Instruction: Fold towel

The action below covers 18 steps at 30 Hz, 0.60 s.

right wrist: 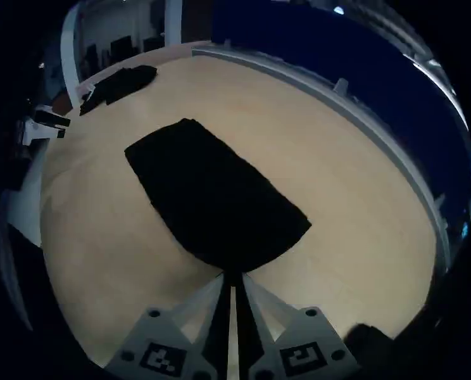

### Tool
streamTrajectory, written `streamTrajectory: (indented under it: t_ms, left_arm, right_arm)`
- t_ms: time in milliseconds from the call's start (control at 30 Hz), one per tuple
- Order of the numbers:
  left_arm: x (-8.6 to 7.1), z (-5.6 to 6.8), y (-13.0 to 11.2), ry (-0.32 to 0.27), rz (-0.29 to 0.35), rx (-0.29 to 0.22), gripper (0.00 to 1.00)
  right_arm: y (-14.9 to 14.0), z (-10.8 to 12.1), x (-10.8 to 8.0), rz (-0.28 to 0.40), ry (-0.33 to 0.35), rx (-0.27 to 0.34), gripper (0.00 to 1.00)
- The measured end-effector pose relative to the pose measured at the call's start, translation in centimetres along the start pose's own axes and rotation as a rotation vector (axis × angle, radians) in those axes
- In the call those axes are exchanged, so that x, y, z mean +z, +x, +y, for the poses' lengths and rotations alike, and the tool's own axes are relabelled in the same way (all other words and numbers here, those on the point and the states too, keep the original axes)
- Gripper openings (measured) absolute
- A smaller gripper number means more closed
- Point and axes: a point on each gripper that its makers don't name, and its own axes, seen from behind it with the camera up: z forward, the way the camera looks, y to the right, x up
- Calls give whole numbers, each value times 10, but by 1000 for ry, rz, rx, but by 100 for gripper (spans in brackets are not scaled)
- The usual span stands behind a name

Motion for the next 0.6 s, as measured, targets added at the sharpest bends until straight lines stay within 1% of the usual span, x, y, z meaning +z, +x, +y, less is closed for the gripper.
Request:
streamTrajectory:
  t_ms: [167,367,467,600]
  left_arm:
    - [-4,-2,5,2,13,-8,92]
    - [-8,-3,9,-2,30,-17,92]
    - [-11,-2,11,-4,37,-22,92]
    - [-16,-2,11,-4,44,-28,92]
  right_arm:
    - [39,5,-13,34,-18,-88,5]
    - [79,3,-20,54,-20,-212,4]
    - [90,3,-18,49,-14,-259,4]
    - [103,0,-12,44,-1,-304,4]
